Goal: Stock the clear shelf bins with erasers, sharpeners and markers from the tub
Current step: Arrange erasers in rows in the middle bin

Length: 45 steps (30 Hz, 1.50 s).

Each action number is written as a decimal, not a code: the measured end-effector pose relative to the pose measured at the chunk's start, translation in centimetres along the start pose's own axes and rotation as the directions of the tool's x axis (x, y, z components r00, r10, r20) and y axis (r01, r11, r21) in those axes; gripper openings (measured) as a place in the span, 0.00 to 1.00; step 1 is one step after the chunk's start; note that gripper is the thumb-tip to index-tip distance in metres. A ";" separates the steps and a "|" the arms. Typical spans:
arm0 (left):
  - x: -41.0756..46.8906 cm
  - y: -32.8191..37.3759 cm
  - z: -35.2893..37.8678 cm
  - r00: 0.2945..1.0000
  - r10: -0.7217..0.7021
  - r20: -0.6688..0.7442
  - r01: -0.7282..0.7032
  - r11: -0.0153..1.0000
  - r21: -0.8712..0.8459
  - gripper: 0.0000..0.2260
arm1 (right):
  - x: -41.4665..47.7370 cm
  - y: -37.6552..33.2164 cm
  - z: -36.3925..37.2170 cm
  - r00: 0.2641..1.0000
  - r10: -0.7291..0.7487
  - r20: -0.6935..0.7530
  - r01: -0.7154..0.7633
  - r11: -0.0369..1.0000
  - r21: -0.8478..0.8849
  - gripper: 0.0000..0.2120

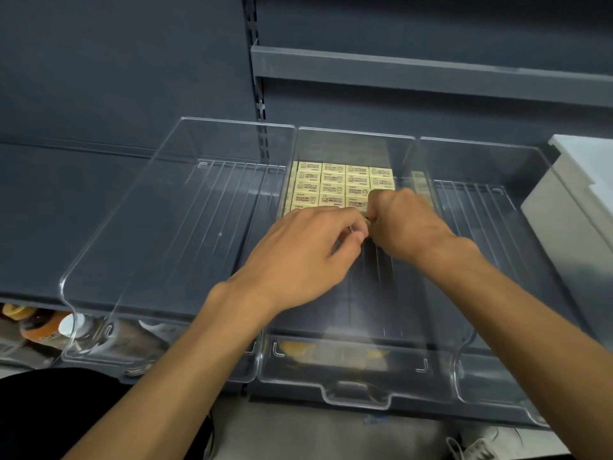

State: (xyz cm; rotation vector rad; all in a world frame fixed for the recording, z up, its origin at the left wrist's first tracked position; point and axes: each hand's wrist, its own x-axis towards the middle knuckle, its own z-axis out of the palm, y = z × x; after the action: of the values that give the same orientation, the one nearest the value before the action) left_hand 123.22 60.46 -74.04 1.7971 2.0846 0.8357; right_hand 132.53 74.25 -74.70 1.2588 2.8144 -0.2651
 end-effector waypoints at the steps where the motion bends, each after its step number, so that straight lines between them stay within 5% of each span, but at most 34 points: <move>1: 0.0 0.1 0.0 1.000 -0.003 0.009 0.003 1.000 0.008 0.08 | -0.2 -0.1 0.0 1.000 -0.020 0.021 0.020 1.000 0.000 0.14; 6: -0.1 0.3 0.0 1.000 -0.010 0.024 0.009 0.999 0.034 0.08 | -0.9 -0.7 -0.3 0.990 -0.088 0.114 0.086 0.996 0.017 0.08; 13: 0.0 0.3 0.1 0.999 -0.010 0.053 0.005 0.995 0.103 0.08 | -0.9 0.1 -0.9 0.994 -0.103 0.040 0.110 0.928 -0.356 0.13; 23: 0.4 0.2 0.4 0.998 -0.039 0.044 0.033 0.991 0.133 0.08 | 0.4 -0.5 -0.2 0.997 -0.072 -0.041 0.066 0.990 -0.121 0.11; 30: 0.6 0.6 0.5 0.992 -0.106 0.072 0.082 0.956 0.281 0.07 | 1.1 -0.8 -0.1 0.999 0.006 -0.033 -0.012 0.987 -0.161 0.15; 34: 0.6 0.9 0.5 0.991 -0.125 0.039 0.108 0.949 0.296 0.10 | -2.6 -0.4 -0.5 0.953 -0.065 -0.295 -0.011 0.969 -0.248 0.14; 37: 1.0 0.7 0.1 0.991 -0.129 0.038 0.126 0.988 0.089 0.12 | -5.1 0.7 -1.7 0.875 -0.004 -0.484 0.015 1.000 0.018 0.13; 40: 1.7 1.9 0.1 0.981 -0.167 -0.101 0.153 0.979 -0.135 0.13 | -7.3 2.8 -3.3 0.866 0.146 -0.479 0.020 0.946 0.324 0.14; 45: 4.4 7.2 2.4 0.985 -0.043 -0.168 0.035 0.998 -0.052 0.15 | -10.0 8.1 -5.4 0.891 0.216 -0.399 -0.088 0.945 0.314 0.20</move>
State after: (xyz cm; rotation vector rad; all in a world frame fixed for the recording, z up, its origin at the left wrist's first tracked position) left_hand 129.51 65.84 -71.09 1.7083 2.1741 1.0518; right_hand 145.37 73.16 -69.40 1.7961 3.0916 -0.4569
